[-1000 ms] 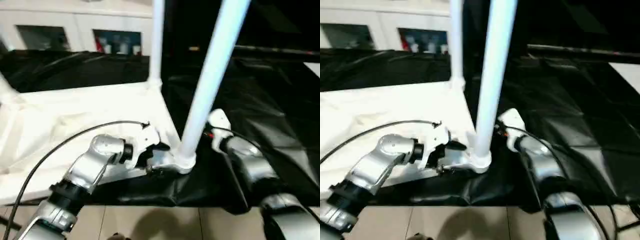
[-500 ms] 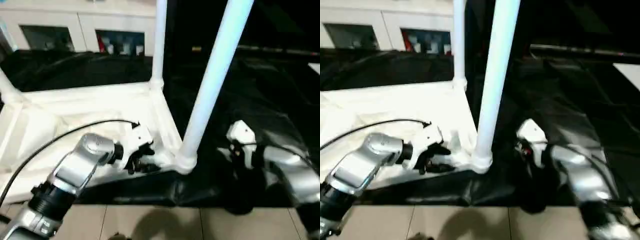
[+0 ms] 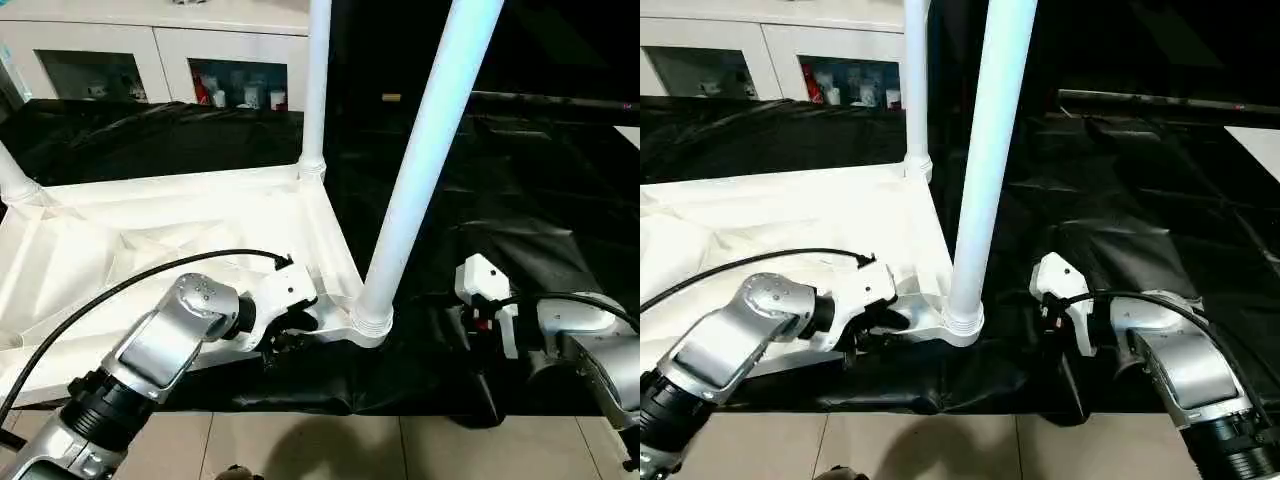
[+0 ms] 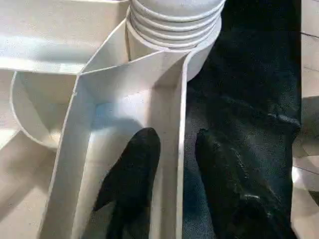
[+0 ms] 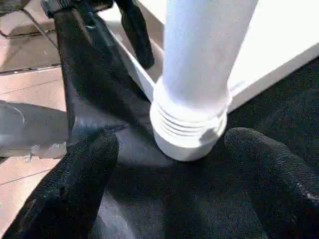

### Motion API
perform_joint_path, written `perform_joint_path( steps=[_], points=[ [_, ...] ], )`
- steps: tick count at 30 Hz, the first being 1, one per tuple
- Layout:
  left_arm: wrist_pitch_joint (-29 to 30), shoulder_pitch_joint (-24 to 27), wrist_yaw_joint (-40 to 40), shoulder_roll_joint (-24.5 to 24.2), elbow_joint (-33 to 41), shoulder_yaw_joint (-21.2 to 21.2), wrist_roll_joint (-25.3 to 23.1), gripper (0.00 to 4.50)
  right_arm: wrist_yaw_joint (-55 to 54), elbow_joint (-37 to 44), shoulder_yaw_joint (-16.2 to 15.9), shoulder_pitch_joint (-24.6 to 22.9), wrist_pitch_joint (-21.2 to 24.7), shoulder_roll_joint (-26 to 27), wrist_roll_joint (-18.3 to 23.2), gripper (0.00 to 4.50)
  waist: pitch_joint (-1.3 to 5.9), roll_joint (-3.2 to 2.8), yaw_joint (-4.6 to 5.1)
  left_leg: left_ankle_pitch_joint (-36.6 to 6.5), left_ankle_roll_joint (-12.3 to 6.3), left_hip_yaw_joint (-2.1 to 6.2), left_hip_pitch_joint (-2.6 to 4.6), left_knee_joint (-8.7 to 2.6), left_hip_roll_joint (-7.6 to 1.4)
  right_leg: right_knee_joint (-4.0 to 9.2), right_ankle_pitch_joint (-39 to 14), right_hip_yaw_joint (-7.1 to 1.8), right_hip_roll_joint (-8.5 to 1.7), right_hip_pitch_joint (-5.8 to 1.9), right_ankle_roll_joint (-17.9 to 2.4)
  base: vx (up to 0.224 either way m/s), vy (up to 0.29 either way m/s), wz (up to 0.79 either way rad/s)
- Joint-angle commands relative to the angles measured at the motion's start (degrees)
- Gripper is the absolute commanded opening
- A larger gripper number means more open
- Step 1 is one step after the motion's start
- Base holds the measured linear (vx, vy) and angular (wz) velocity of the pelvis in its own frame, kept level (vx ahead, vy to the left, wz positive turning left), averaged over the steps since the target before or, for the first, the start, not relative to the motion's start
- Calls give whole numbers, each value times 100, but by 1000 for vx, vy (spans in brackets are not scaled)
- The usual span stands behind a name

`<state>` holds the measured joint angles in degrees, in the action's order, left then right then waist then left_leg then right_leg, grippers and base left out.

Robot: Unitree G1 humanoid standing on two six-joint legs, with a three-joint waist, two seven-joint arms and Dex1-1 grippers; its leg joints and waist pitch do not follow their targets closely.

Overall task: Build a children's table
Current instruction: Rotate leg to tighten

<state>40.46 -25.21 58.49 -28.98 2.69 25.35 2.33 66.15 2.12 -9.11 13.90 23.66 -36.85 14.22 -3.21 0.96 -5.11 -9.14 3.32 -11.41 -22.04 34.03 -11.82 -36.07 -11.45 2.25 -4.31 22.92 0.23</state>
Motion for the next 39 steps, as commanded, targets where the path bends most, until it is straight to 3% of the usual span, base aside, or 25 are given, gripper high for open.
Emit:
perform_joint_path(
  steps=[1,6,8,13,15,16,17,19,21,25,30,36,39],
  points=[
    [-178,-45,-57,-79,-144,58,-136,116,-17,105,-8,4,80,-73,62,403,346,18,-12,-1554,-31,112,126,-403,-140,539,-1624,-206,-299,-188,-916,0,0,0],
    [-878,-68,-37,-63,-471,59,-172,71,-53,117,-31,16,102,-55,60,403,356,26,-18,-1511,-34,111,124,-397,-142,527,-1475,-205,-305,-191,-946,0,0,0],
    [-1540,-88,180,-66,-749,100,-158,50,-75,122,-43,25,112,-35,53,403,341,37,-27,-1569,-48,111,117,-397,-126,561,-1622,-204,-312,-187,-902,0,0,0],
    [-2367,-296,269,-26,-1566,260,-366,16,-108,99,-59,27,70,5,4,403,353,23,-55,-1713,18,104,165,-400,-145,558,-1724,-217,-318,-158,-853,0,0,0],
    [-2974,-436,324,42,-2046,305,-437,4,-125,96,-57,30,64,17,2,403,350,21,-65,-1738,61,116,142,-411,-142,561,-1851,-211,-336,-180,-799,0,0,0],
    [-3331,-513,365,101,-2273,319,-447,4,-139,89,-53,30,57,29,6,403,342,20,-68,-1768,57,114,150,-407,-134,577,-1902,-212,-329,-163,-793,0,0,0],
    [-3331,-513,365,101,-2273,319,-447,4,-139,89,-53,30,57,29,6,403,337,28,-76,-1862,71,111,163,-403,-131,600,-2071,-214,-338,-156,-744,0,0,0],
    [-4289,-737,551,293,-2837,377,-506,4,-174,52,-58,14,-1,43,-4,403,324,16,-98,-1928,76,122,173,-413,-132,647,-2350,-212,-352,-141,-658,0,0,0],
    [-4740,-863,677,403,-3067,427,-503,4,-190,32,-59,13,-26,55,-17,403,341,10,-150,-1979,127,127,205,-415,-156,643,-2398,-219,-369,-123,-620,0,0,0],
    [-5088,-1064,616,509,-3456,462,-583,4,-243,-3,-36,16,-71,74,-34,403,358,-21,-182,-1938,158,136,183,-433,-174,584,-2064,-214,-376,-147,-746,0,0,0],
    [-4960,-1228,286,569,-3909,281,-651,4,-397,-62,10,17,-162,142,-85,403,385,-22,-254,-1735,128,117,175,-412,-166,532,-1582,-216,-374,-179,-879,0,0,0],
    [-4562,-1262,841,603,-4303,-179,-144,4,-1032,-504,96,189,-392,453,-338,403,401,-17,-211,-1479,111,121,118,-403,-128,500,-1471,-192,-380,-215,-943,0,0,0],
    [-4416,-1292,767,576,-4425,-308,-97,4,-1553,-892,116,365,-482,743,-495,403,403,-28,-123,-1510,82,105,130,-389,-123,504,-1457,-194,-365,-190,-991,0,0,0]
  ],
)
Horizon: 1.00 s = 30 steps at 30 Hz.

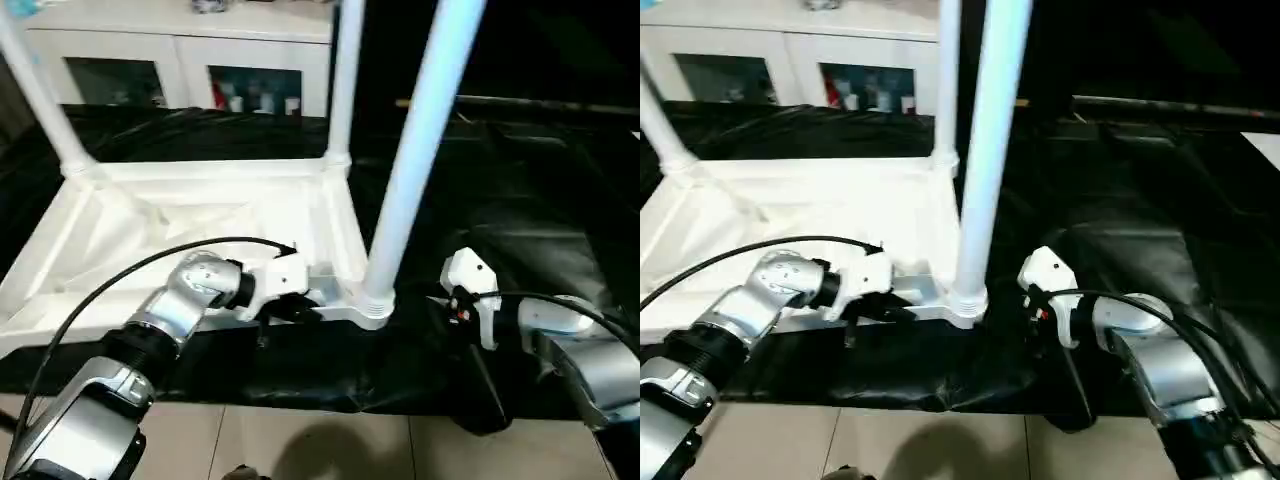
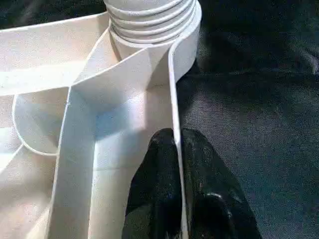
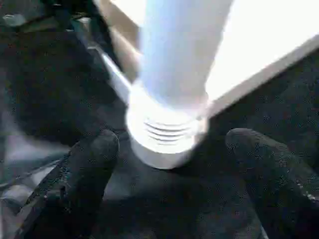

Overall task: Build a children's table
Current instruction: Rotate leg to tighten

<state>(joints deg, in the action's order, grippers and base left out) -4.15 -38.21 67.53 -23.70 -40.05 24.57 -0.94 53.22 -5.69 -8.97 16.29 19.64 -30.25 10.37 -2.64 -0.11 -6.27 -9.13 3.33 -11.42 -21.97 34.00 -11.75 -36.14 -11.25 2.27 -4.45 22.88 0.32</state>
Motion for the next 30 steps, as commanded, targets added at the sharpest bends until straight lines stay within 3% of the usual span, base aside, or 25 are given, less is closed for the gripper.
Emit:
perform_joint_path(
  steps=[1,7,13,17,18,23,24,28,30],
  points=[
    [45,-9,-170,37,-184,-235,199,4,-407,-196,116,163,-114,153,-152,403,345,74,12,-1506,76,106,117,-387,-123,511,-1493,-193,-347,-185,-1009,0,0,0],
    [347,18,-108,119,-146,-442,288,0,-666,-504,230,284,-276,674,58,446,349,85,78,-1507,52,111,104,-399,-129,506,-1486,-187,-350,-202,-1023,0,0,0],
    [523,108,-91,226,-60,-520,378,0,-470,-814,-129,411,-450,868,-67,446,343,72,110,-1459,-24,93,112,-392,-132,500,-1290,-198,-337,-199,-1123,0,0,0],
    [555,134,-73,238,-34,-553,335,0,-627,-1118,-102,584,-593,1038,-188,446,335,75,117,-1538,26,95,121,-403,-139,512,-1503,-207,-351,-182,-1087,0,0,0],
    [584,158,-56,233,7,-573,314,0,-616,-1223,-126,636,-661,1067,-232,446,340,99,119,-1510,23,93,122,-402,-141,508,-1464,-207,-346,-188,-1086,0,0,0],
    [665,225,-15,212,108,-619,286,0,-607,-1491,-147,764,-827,1130,-204,446,346,96,109,-1342,-48,82,108,-390,-139,480,-1178,-210,-349,-203,-1132,0,0,0],
    [669,239,-13,207,118,-626,283,0,-584,-1545,-147,790,-859,1146,-193,419,339,110,118,-1370,-62,81,104,-392,-134,487,-1262,-207,-348,-198,-1125,0,0,0],
    [697,288,-24,197,151,-649,276,0,-469,-1694,-146,848,-949,1180,-234,406,335,120,121,-1409,-57,87,104,-400,-143,495,-1405,-210,-351,-199,-1071,0,0,0],
    [714,307,-18,189,165,-661,281,0,-431,-1733,-150,860,-977,1182,-245,368,334,122,125,-1385,-72,84,105,-398,-141,500,-1413,-211,-352,-195,-1067,0,0,0]
  ],
)
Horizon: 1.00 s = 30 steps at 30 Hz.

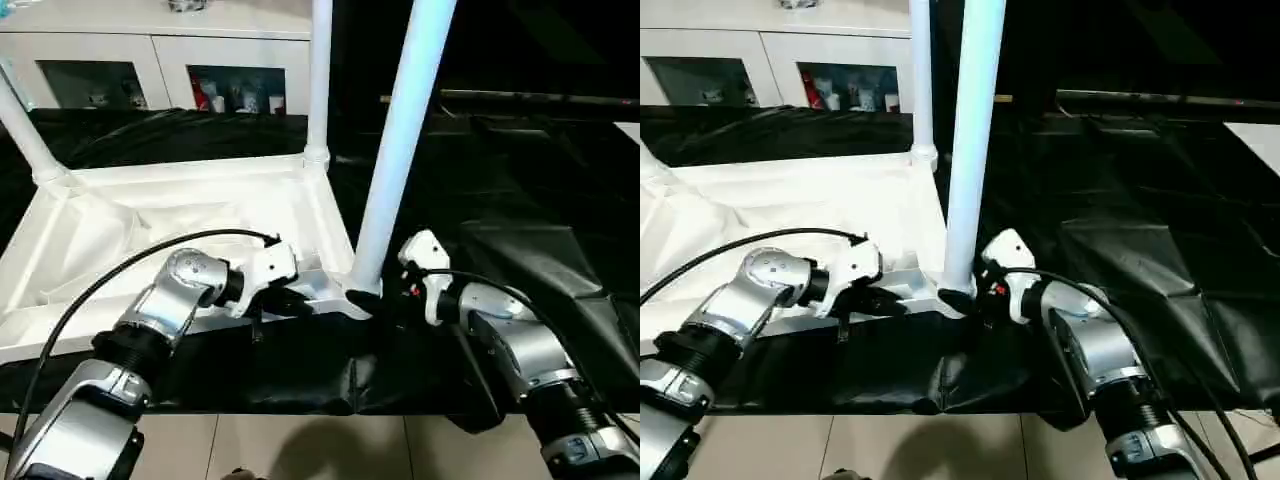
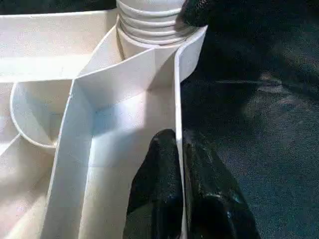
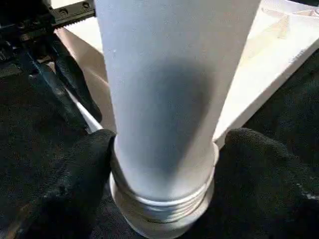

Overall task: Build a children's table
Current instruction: Rotate leg to tighten

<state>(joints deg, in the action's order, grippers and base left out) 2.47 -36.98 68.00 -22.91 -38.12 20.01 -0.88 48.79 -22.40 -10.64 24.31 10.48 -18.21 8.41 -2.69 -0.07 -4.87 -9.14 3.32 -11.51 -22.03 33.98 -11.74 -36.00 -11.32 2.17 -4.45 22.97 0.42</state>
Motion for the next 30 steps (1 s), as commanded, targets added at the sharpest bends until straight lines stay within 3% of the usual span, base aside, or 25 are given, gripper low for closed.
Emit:
perform_joint_path(
  steps=[1,12,15,23,24,28,30],
  points=[
    [64,192,-65,107,-16,-214,269,0,24,-94,14,69,-83,-20,-48,366,338,111,-16,-1389,-70,93,113,-398,-144,486,-1409,-201,-353,-202,-1082,0,0,0],
    [166,213,-219,147,-4,-345,253,0,-45,-448,70,111,-234,114,-58,288,326,119,16,-1468,-55,95,109,-409,-140,504,-1559,-201,-349,-192,-1062,0,0,0],
    [291,14,-1063,489,-263,-526,160,0,-1080,-884,376,95,-341,563,-100,278,318,127,48,-1509,0,91,124,-412,-134,526,-1695,-202,-355,-167,-1063,0,0,0],
    [558,-417,-2312,1097,-800,-712,0,0,-2717,-1482,500,221,-421,1359,-389,275,302,114,54,-1697,92,107,145,-439,-121,585,-2062,-208,-352,-137,-908,0,0,0],
    [549,-560,-2727,1358,-961,-717,-109,0,-3179,-1804,518,442,-471,1703,-467,275,308,100,66,-1721,104,109,141,-440,-120,586,-2057,-210,-354,-134,-903,0,0,0],
    [486,-632,-2945,1606,-1022,-680,-183,0,-3213,-2075,366,637,-640,1961,-571,275,302,107,56,-1836,74,115,162,-441,-119,619,-2176,-205,-368,-131,-848,0,0,0],
    [384,-629,-2912,1587,-1040,-627,-239,0,-3140,-2124,413,666,-789,1965,-559,275,310,114,47,-1758,20,121,126,-457,-119,604,-2039,-199,-366,-157,-814,0,0,0]
  ],
)
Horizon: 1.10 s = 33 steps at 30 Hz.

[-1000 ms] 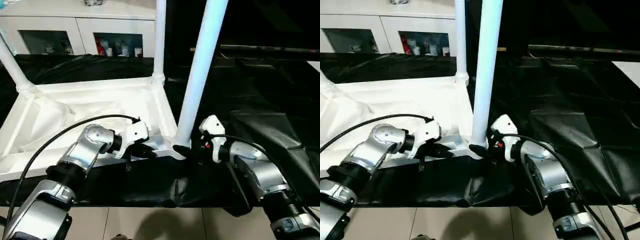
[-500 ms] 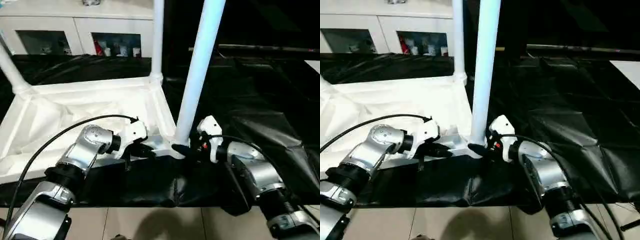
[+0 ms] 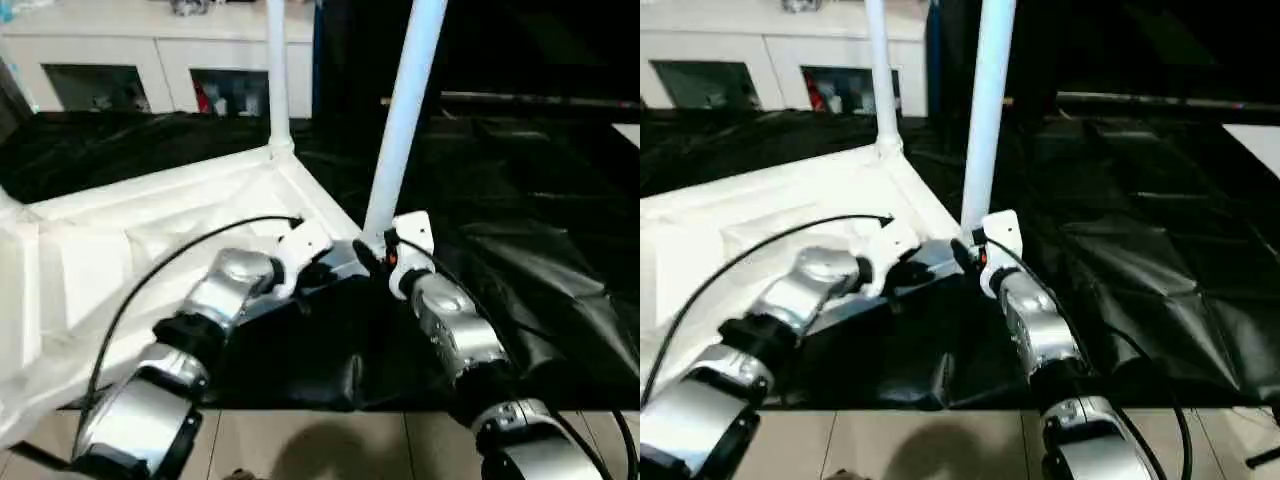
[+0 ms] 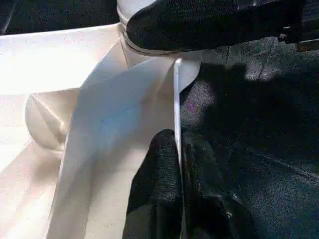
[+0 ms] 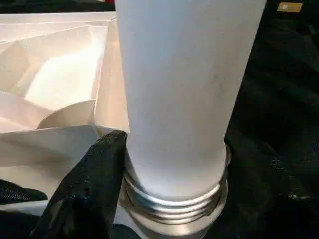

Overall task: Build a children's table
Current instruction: Rotate leg to tighten

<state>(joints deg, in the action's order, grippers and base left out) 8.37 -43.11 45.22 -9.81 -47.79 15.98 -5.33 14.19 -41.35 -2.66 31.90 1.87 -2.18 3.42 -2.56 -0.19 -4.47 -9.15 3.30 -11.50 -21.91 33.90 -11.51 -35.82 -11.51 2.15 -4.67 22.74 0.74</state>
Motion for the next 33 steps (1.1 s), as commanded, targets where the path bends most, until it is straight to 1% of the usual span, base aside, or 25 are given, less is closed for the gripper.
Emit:
perform_joint_path(
  steps=[1,2,3,4,5,6,7,8,10,11,12,13,14,15,16,18,20,22,23,25,26,27,29,31,33],
  points=[
    [-219,-12,-594,264,-83,-226,216,0,374,-217,-332,-96,39,344,-10,309,299,135,8,-1756,9,120,117,-451,-144,584,-2000,-197,-343,-132,-843,0,0,0],
    [-291,44,-452,157,-36,-250,247,0,708,-50,-169,-126,26,231,241,330,296,128,8,-1761,-5,120,114,-451,-141,582,-1986,-197,-343,-134,-858,0,0,0],
    [-291,44,-452,157,-36,-250,247,0,708,-50,-169,-126,26,231,241,330,300,125,-1,-1802,-34,120,115,-449,-146,587,-1994,-200,-346,-140,-850,0,0,0],
    [-330,60,-421,132,-32,-265,240,0,819,-14,-115,-128,16,194,305,347,300,127,-4,-1795,-47,116,111,-450,-144,585,-1972,-199,-345,-141,-853,0,0,0],
    [-333,111,-273,69,16,-302,287,0,1082,103,-129,-145,46,50,334,362,299,143,-5,-1762,-76,116,95,-451,-139,587,-1958,-197,-343,-156,-844,0,0,0],
    [-334,131,-200,46,27,-329,306,0,1205,130,-142,-141,46,-21,327,362,307,143,-13,-1722,-89,120,90,-446,-141,576,-1921,-193,-346,-166,-849,0,0,0],
    [-341,177,-49,-28,52,-372,345,0,1542,295,-210,-172,140,-216,343,372,304,137,-22,-1690,-110,113,91,-443,-145,579,-1879,-198,-350,-155,-860,0,0,0],
    [-341,177,-49,-28,52,-372,345,0,1542,295,-210,-172,140,-216,343,382,302,155,-16,-1622,-131,120,60,-447,-138,567,-1848,-184,-345,-193,-864,0,0,0],
    [-461,304,376,-247,125,-373,398,0,2255,727,-432,-321,276,-770,311,391,308,167,-22,-1497,-163,114,62,-436,-139,559,-1700,-181,-330,-203,-861,0,0,0],
    [-510,366,586,-345,179,-366,434,0,2565,915,-513,-397,310,-1014,315,391,314,172,-17,-1409,-213,112,36,-426,-140,529,-1520,-185,-338,-215,-897,0,0,0],
    [-510,366,586,-345,179,-366,434,0,2565,915,-513,-397,310,-1014,315,391,330,186,-7,-1283,-264,107,10,-406,-132,499,-1309,-181,-334,-238,-941,0,0,0],
    [-632,436,872,-439,263,-344,490,0,2881,1070,-556,-472,307,-1246,349,391,333,200,-7,-1247,-298,97,24,-400,-127,509,-1272,-175,-332,-228,-966,0,0,0],
    [-667,545,1343,-547,458,-306,631,0,3282,1234,-569,-556,277,-1482,414,391,351,213,-16,-1136,-366,87,24,-369,-125,489,-1107,-184,-343,-245,-1021,0,0,0],
    [-644,605,1588,-605,582,-274,703,0,3452,1304,-575,-591,260,-1581,443,391,353,202,-35,-979,-447,84,21,-364,-142,454,-832,-186,-343,-239,-1127,0,0,0],
    [-640,612,1617,-613,598,-269,711,0,3469,1310,-574,-594,260,-1589,446,391,354,197,-35,-926,-482,77,23,-359,-142,445,-727,-184,-330,-234,-1164,0,0,0],
    [-553,760,2151,-767,921,-156,851,0,3767,1452,-558,-631,288,-1741,518,391,346,187,-61,-868,-527,56,56,-355,-150,438,-650,-180,-313,-212,-1281,0,0,0],
    [-518,814,2329,-824,1041,-109,895,0,3862,1509,-547,-639,311,-1784,552,391,342,176,-89,-882,-501,56,67,-365,-175,420,-643,-180,-311,-208,-1304,0,0,0],
    [-349,929,2708,-934,1318,-50,1009,0,4082,1718,-586,-687,390,-1902,642,391,342,155,-107,-918,-469,57,90,-371,-192,408,-625,-178,-311,-195,-1352,0,0,0],
    [-279,975,2842,-971,1424,-32,1057,0,4176,1822,-635,-715,441,-1963,669,391,332,162,-116,-933,-451,54,92,-378,-199,410,-627,-179,-302,-191,-1359,0,0,0],
    [-237,1005,2924,-994,1491,-22,1087,0,4236,1890,-668,-734,477,-2003,685,391,316,162,-138,-1071,-393,47,108,-385,-194,433,-820,-182,-306,-179,-1339,0,0,0],
    [-237,1005,2924,-994,1491,-22,1087,0,4236,1890,-668,-734,477,-2003,685,391,309,166,-144,-1155,-334,54,104,-395,-194,452,-995,-190,-320,-180,-1282,0,0,0],
    [-230,1054,3004,-1029,1599,6,1093,0,4451,2006,-785,-813,532,-2099,633,391,309,169,-149,-1217,-274,66,102,-405,-194,457,-1113,-189,-328,-185,-1233,0,0,0],
    [-230,1054,3004,-1029,1599,6,1093,0,4451,2006,-785,-813,532,-2099,633,391,305,175,-148,-1243,-238,65,104,-407,-192,467,-1151,-196,-325,-182,-1199,0,0,0],
    [-209,1091,3050,-1047,1690,23,1066,0,4612,2049,-861,-867,536,-2147,580,391,308,177,-154,-1241,-222,70,101,-405,-192,463,-1164,-196,-329,-186,-1181,0,0,0],
    [-223,1098,3021,-1047,1703,12,1015,0,4657,2048,-887,-876,531,-2156,557,391,315,176,-163,-1166,-233,69,95,-398,-187,454,-1074,-196,-327,-192,-1179,0,0,0]
  ],
)
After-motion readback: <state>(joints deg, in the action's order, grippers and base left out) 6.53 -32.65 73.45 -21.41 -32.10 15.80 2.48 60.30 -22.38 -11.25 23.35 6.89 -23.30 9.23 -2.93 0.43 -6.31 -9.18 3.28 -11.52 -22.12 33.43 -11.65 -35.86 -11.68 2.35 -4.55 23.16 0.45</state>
